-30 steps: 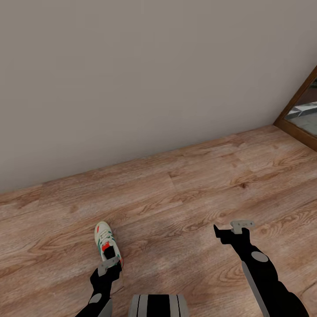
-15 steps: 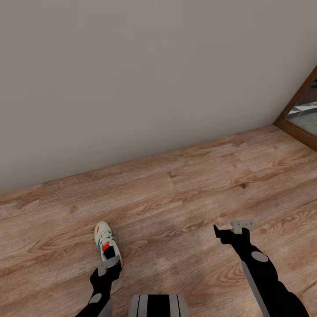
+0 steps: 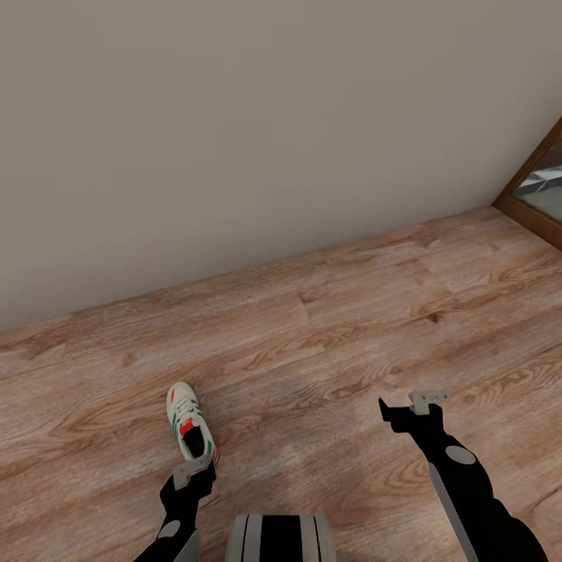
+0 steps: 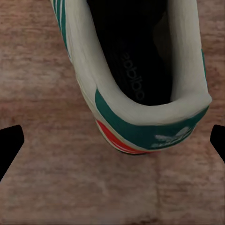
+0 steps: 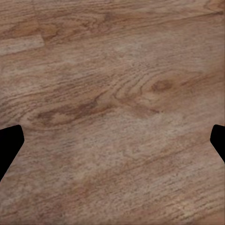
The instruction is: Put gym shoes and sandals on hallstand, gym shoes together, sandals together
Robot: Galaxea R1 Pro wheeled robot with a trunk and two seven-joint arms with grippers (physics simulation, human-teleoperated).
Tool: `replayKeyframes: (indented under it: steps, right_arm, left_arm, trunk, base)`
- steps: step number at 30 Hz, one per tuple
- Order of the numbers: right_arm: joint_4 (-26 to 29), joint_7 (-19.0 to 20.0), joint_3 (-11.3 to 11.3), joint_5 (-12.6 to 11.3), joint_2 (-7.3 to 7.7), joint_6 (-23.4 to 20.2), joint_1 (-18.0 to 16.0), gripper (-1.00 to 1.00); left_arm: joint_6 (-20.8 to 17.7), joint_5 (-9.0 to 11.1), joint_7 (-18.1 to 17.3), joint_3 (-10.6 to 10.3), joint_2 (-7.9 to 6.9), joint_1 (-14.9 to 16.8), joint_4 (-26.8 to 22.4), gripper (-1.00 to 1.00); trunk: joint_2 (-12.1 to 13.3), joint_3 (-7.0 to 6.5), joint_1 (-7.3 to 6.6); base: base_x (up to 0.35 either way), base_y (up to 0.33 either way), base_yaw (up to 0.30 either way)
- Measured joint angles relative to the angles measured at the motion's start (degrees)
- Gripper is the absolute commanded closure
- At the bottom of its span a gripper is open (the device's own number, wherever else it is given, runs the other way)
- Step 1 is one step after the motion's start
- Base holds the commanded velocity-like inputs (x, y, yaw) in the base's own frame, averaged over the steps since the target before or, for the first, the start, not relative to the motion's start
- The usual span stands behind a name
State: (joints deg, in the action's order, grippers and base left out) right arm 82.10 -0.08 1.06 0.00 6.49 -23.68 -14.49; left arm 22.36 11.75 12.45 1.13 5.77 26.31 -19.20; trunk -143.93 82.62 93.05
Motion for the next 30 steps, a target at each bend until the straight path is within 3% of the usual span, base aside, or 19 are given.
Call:
replayKeyframes:
  steps: [6,16,30]
  right_arm:
    - [0.0,0.0,0.1,0.0,0.0,0.0,0.0,-1.0]
    - [0.0,0.0,0.0,0.0,0.0,0.0,0.0,-1.0]
    - [0.0,0.0,0.0,0.0,0.0,0.0,0.0,-1.0]
  left_arm:
    - [0.8,0.0,0.0,0.0,0.0,0.0,0.0,-1.0]
    - [1.4,0.0,0.0,-0.1,0.0,-0.1,0.0,-1.0]
    - [1.4,-0.1,0.0,-0.1,0.0,-0.1,0.0,-1.0]
  trunk:
    - [0.0,0.28,0.0]
    - [-0.1,2.57,0.26]
    - [-0.1,2.58,0.25]
  base:
    - [0.0,0.0,0.0]
    - [0.0,0.0,0.0]
    - [0.012,-0.008,0.0]
